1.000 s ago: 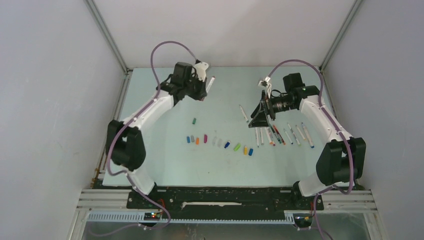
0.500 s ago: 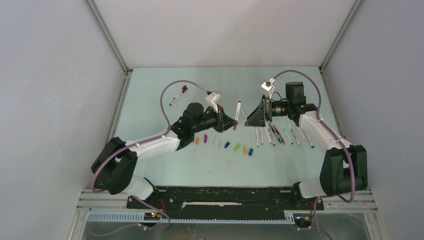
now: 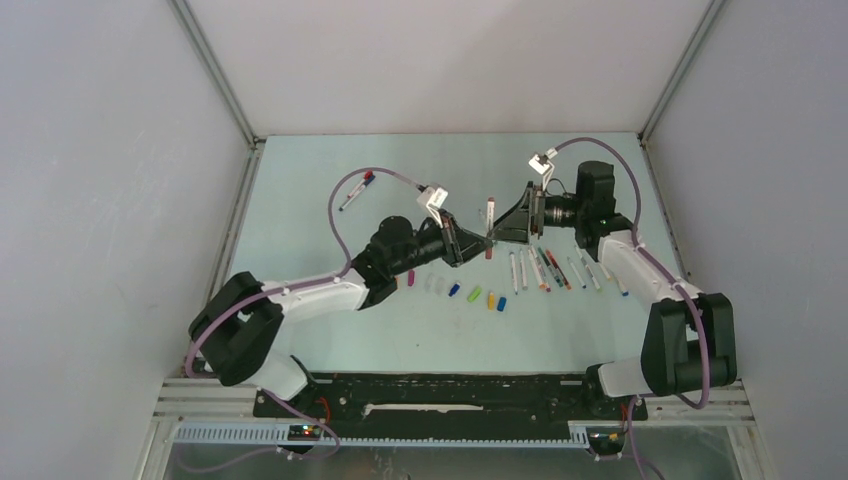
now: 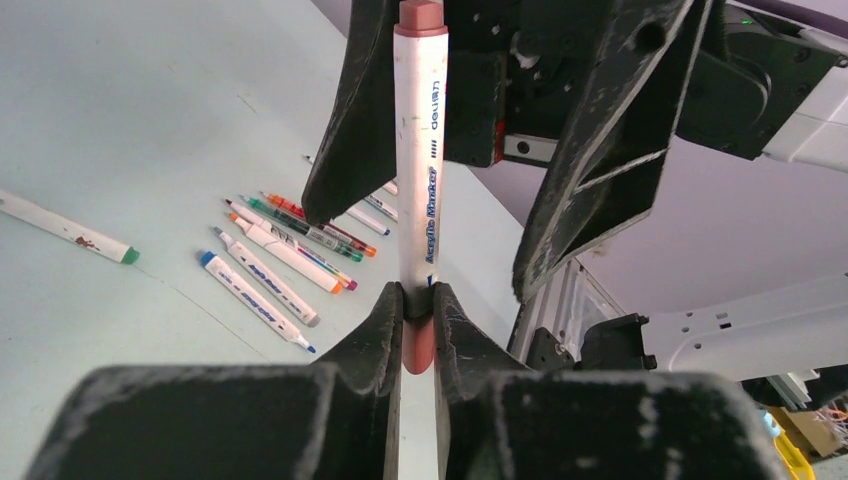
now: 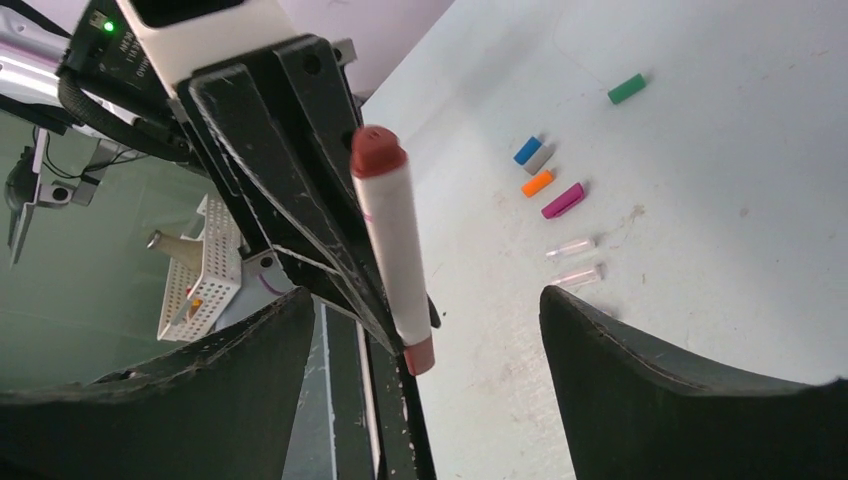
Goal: Open the pen caps
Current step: Pick up the pen from the center of the board, then open the pen cap from the pen, then place the pen at the center of the board.
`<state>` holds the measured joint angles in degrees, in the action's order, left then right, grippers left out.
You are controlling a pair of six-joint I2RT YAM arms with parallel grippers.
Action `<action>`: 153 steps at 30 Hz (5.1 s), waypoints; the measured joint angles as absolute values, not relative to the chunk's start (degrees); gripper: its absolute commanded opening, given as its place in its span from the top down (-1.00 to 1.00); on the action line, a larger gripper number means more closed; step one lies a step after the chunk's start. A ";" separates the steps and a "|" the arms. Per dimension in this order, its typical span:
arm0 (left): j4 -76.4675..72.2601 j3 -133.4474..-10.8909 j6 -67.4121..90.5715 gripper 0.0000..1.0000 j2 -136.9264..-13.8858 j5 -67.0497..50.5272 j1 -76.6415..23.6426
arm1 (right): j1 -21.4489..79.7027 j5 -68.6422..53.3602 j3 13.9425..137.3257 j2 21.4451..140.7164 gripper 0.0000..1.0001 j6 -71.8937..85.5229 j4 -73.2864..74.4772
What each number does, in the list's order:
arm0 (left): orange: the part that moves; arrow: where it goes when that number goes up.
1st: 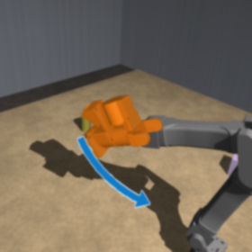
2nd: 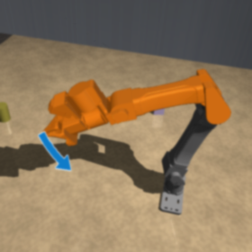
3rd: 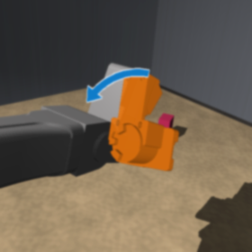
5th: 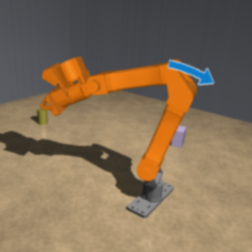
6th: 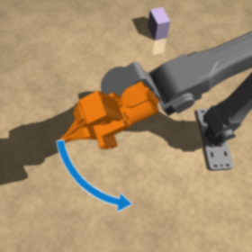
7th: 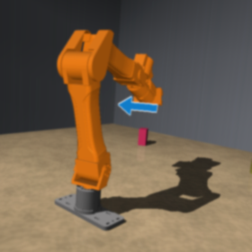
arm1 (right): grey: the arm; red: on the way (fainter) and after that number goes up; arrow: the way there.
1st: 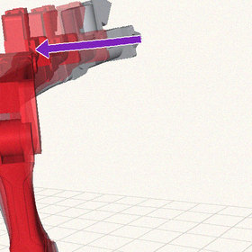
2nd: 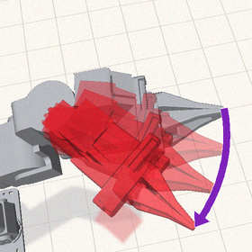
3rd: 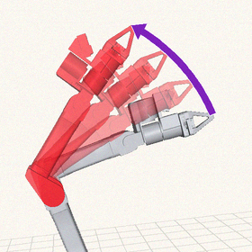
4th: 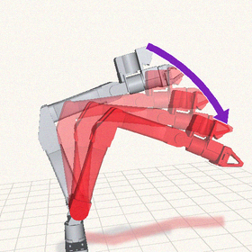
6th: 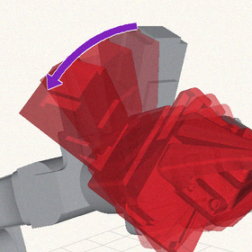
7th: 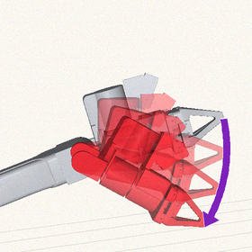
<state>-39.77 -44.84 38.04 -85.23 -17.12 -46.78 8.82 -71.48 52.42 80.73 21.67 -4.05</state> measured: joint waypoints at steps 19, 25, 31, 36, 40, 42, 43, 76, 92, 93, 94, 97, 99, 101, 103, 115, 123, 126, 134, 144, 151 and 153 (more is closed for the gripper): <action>-40.03 -44.88 39.16 0.91 -87.02 -17.41 -48.53 | 8.93 -72.99 52.38 80.14 1.00 26.24 -9.91; -41.04 -44.88 39.86 -0.08 -86.98 -17.10 -48.80 | 8.51 -73.58 52.23 80.36 1.00 26.72 -11.27; -43.97 -43.57 43.22 -0.66 -86.98 -16.73 -48.80 | 7.86 -74.35 52.23 80.36 1.00 28.62 -11.88; -49.30 -41.93 47.20 -0.58 -88.33 -17.19 -48.80 | 7.60 -74.41 52.23 80.40 1.00 31.11 -12.73; -51.70 -41.93 49.58 -0.39 -90.56 -17.21 -48.95 | 7.57 -74.26 52.23 80.75 1.00 33.06 -13.06; -52.34 -41.93 50.59 -0.23 -91.48 -17.26 -49.01 | 7.57 -73.97 52.23 81.01 1.00 33.85 -13.04; -52.62 -41.93 51.00 -0.16 -91.83 -17.26 -49.08 | 7.60 -73.84 52.23 81.14 1.00 34.17 -13.04; -18.00 -45.76 34.94 0.96 -83.42 -27.51 -47.46 | 5.56 -68.23 68.71 75.48 -0.73 -26.94 39.86; 4.03 -48.45 29.63 0.93 -78.76 -44.10 -44.82 | 25.56 -55.37 70.41 66.30 -0.70 -92.55 71.66; 3.70 -48.47 30.09 0.93 -78.76 -45.06 -44.82 | 26.96 -53.65 70.48 66.76 -0.66 -92.27 71.09; 3.11 -48.47 30.61 0.94 -78.78 -46.02 -44.82 | 28.93 -51.44 70.48 67.46 -0.63 -91.88 70.28; 1.74 -48.77 31.66 0.94 -79.24 -48.23 -44.82 | 35.05 -44.66 70.48 69.67 -0.54 -90.26 67.61; 1.26 -49.32 32.12 0.94 -79.79 -49.08 -44.88 | 38.17 -40.64 70.48 70.78 -0.45 -89.10 65.91; 0.89 -49.58 32.21 0.94 -80.05 -49.91 -45.01 | 41.01 -35.97 70.48 71.85 -0.36 -88.05 64.27; 0.71 -49.60 32.47 0.94 -80.16 -50.52 -45.15 | 43.51 -31.35 70.48 73.01 -0.23 -87.02 62.87; 3.40 -49.60 31.00 0.96 -80.55 -51.92 -45.23 | 50.35 -18.44 70.24 75.18 1.00 -84.79 61.60; 6.52 -50.76 26.79 0.99 -80.64 -50.59 -45.17 | 49.15 -18.17 68.62 74.54 1.00 -85.73 59.35; 6.61 -51.72 24.82 0.99 -80.64 -48.77 -45.08 | 45.89 -20.45 68.14 74.06 1.00 -88.07 58.26; 18.24 -51.62 19.51 0.99 -80.47 -50.57 -46.94 | 29.82 -14.06 68.07 73.60 1.00 -94.78 55.86; 21.65 -50.41 17.93 0.98 -76.60 -47.59 -46.83 | 23.00 -21.34 68.05 73.71 1.00 -86.37 52.73; 16.16 -45.74 18.50 0.99 -63.24 -31.05 -46.72 | 19.40 -29.85 67.37 78.61 1.00 -53.43 40.51; 13.17 -43.38 19.53 0.98 -59.92 -24.99 -46.68 | 17.72 -31.40 67.20 81.47 1.00 -41.39 36.27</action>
